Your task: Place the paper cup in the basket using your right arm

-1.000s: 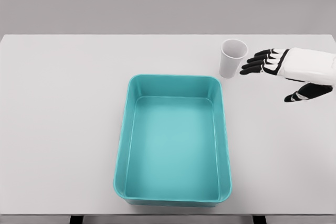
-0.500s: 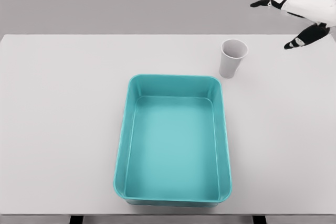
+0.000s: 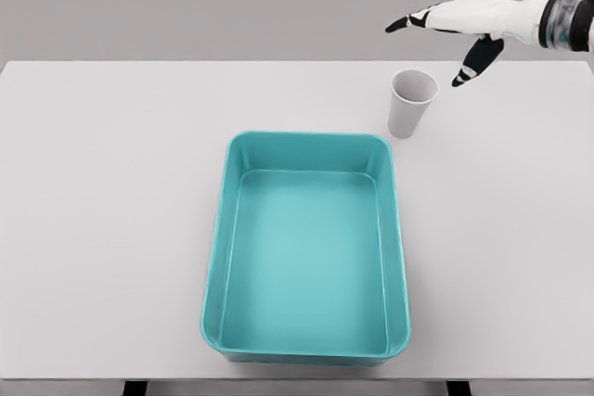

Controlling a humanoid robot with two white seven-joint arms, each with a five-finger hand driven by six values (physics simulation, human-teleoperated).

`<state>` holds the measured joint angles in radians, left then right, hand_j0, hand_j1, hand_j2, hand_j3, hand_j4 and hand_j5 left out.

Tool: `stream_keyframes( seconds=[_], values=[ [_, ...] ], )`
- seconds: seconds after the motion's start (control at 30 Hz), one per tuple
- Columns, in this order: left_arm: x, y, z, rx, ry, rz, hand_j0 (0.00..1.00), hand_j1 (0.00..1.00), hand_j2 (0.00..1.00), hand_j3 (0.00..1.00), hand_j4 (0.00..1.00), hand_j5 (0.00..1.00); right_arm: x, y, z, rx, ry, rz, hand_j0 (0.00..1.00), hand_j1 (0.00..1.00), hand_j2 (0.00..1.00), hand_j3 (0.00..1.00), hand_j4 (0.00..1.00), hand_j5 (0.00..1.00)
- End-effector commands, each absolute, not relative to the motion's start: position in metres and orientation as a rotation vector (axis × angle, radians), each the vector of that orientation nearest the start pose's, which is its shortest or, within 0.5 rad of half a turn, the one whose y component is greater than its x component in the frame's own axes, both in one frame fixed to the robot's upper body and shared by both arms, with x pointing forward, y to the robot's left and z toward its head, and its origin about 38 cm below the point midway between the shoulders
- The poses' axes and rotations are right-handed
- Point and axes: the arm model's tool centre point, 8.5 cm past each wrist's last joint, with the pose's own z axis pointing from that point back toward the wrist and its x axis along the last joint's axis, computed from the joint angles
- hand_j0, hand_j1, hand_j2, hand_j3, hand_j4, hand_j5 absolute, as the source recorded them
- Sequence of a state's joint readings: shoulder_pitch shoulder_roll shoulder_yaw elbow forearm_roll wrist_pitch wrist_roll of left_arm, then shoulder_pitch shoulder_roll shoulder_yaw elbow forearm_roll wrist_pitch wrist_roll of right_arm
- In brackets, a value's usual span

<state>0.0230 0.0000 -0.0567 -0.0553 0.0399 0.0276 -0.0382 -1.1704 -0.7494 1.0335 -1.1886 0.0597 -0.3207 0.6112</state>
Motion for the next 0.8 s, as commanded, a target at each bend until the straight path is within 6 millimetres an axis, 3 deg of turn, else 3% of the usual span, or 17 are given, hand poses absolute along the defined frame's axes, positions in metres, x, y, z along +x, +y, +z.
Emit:
stream_keyframes(
  seconds=[0.0,0.23,0.77],
  values=[
    [0.001,0.267,-0.263,0.046,-0.003,-0.017,1.00,1.00,1.00,1.00,1.00,1.00,0.526,-0.280,0.286,-0.360,-1.248,1.888,1.00,1.00,1.00,1.00,1.00,1.00],
    [0.001,0.267,-0.263,0.046,-0.003,-0.017,1.00,1.00,1.00,1.00,1.00,1.00,0.531,-0.282,0.264,-0.319,-1.214,1.919,1.00,1.00,1.00,1.00,1.00,1.00],
    [0.001,0.267,-0.263,0.046,-0.003,-0.017,1.00,1.00,1.00,1.00,1.00,1.00,0.541,-0.274,0.250,-0.284,-1.207,1.919,1.00,1.00,1.00,1.00,1.00,1.00]
  ],
)
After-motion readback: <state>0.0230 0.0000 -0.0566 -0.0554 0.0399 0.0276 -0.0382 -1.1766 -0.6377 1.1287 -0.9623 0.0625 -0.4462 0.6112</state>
